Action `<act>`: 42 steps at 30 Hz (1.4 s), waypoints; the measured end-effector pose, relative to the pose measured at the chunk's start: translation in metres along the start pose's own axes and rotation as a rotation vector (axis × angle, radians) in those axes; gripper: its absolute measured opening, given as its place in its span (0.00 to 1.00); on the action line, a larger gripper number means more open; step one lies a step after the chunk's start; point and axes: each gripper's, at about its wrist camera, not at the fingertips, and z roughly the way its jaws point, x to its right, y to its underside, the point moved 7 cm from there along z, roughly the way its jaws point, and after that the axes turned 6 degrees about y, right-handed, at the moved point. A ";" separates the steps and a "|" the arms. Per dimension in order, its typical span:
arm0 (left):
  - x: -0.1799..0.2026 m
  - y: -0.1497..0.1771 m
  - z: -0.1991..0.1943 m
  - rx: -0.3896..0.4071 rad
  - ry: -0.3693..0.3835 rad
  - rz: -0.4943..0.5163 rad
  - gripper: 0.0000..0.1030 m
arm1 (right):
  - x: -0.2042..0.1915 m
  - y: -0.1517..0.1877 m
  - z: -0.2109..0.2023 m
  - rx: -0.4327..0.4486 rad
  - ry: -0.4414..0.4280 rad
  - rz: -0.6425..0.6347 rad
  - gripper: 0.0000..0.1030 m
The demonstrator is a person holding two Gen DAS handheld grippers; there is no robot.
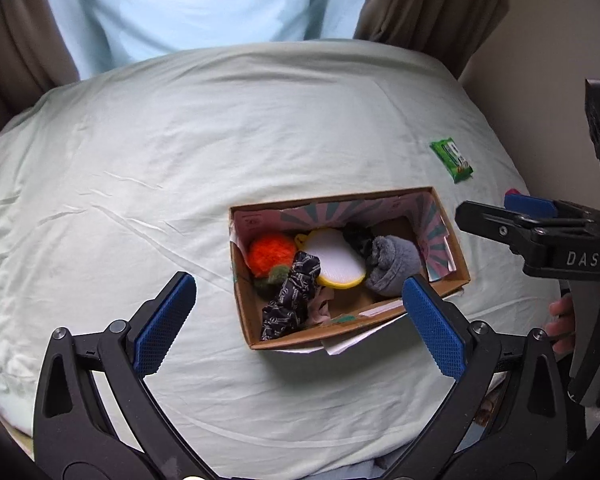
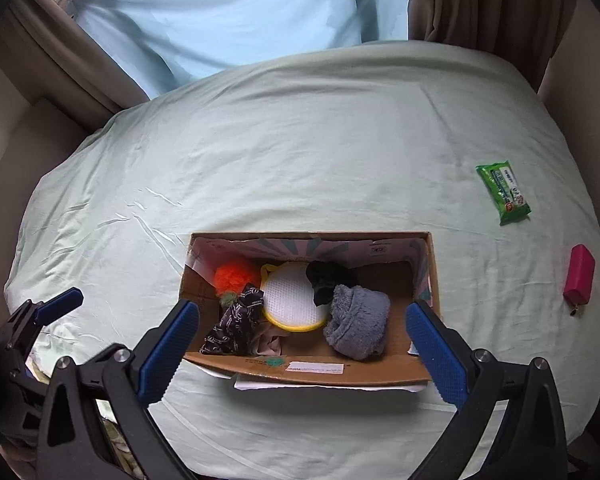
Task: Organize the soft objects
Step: 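Lift both tools away from the box toward the wipes and pouch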
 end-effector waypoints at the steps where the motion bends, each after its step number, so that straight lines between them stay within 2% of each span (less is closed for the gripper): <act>1: 0.001 -0.002 -0.009 0.019 -0.011 -0.002 1.00 | 0.001 0.001 -0.010 0.021 0.001 -0.004 1.00; 7: 0.019 -0.006 -0.060 0.120 -0.054 -0.013 1.00 | 0.011 0.007 -0.076 0.166 0.065 -0.050 1.00; 11: 0.035 -0.005 -0.095 0.214 -0.079 -0.017 1.00 | 0.017 0.011 -0.122 0.281 0.089 -0.063 1.00; 16: 0.051 -0.004 -0.126 0.314 -0.079 -0.024 0.99 | 0.024 0.019 -0.160 0.387 0.118 -0.069 1.00; 20: 0.061 -0.012 -0.138 0.354 -0.079 0.000 0.99 | 0.033 0.025 -0.179 0.452 0.135 -0.036 1.00; 23: 0.070 -0.020 -0.138 0.356 -0.054 0.030 0.99 | 0.046 0.028 -0.185 0.470 0.148 0.021 1.00; 32: 0.120 -0.058 -0.105 0.308 0.046 0.171 0.99 | 0.116 0.041 -0.198 0.473 0.297 0.234 1.00; 36: 0.151 -0.079 -0.087 0.292 0.090 0.175 0.99 | 0.156 0.048 -0.202 0.465 0.353 0.287 1.00; 42: 0.196 -0.105 -0.056 0.269 0.095 0.148 0.99 | 0.219 0.049 -0.195 0.438 0.383 0.349 1.00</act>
